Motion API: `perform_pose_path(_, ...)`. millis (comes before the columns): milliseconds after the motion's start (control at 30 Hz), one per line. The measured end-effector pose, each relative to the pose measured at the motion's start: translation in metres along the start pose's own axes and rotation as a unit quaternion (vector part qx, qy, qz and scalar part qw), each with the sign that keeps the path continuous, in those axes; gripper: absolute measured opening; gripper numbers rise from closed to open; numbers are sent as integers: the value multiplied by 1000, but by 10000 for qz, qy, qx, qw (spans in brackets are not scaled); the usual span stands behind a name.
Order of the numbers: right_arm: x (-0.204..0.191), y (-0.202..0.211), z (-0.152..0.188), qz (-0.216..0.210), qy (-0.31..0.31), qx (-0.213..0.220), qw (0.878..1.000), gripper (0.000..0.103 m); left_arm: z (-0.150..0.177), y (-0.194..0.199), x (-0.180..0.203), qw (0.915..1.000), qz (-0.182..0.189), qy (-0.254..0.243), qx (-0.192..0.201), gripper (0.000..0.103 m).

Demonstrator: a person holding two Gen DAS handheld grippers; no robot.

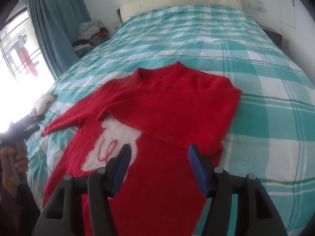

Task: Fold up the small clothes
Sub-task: 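Grasp the sweater side edge beside the folded sleeve with the right gripper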

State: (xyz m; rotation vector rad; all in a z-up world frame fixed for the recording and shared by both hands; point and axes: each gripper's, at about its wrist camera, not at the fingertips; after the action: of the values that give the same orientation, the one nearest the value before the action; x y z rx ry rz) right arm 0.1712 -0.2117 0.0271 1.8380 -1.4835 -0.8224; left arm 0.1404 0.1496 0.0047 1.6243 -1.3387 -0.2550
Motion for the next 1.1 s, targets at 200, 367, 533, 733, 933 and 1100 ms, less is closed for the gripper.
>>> perform_pose_path(200,1,-2,5,467,578,-237,9970,60,5,-2,7,9999,-98,-139,26,95)
perform_pose_path(367,-66,-35,-44,427,2074,-333,9768,60,4,-2,6,9999,-75,-111,36,95)
perform_pose_path(533,-135,-80,-94,467,3285,-266,9430,60,-3,-1,1,10000,46,81,15,95)
perform_pose_path(733,-202,-153,-108,479,4727,-895,8754,58,-9,0,-2,9998,130,153,-45,95)
perform_pose_path(933,-217,-194,-108,939,5001,-1280,8513,5,-13,2,-4,9996,181,215,-42,95)
perform_pose_path(1100,-163,-183,-150,-645,1814,-1017,9760,12,-18,4,-10,9991,212,374,-64,95)
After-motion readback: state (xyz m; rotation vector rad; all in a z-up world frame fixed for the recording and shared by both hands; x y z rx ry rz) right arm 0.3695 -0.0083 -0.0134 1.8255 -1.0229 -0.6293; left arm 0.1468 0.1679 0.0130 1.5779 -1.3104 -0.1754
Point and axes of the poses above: each gripper's, at about its wrist camera, not at the fingertips, and y roughly against the way its jaws point, x to its right, z to its underside, and after that the axes turned 12 degrees about y, right-handed
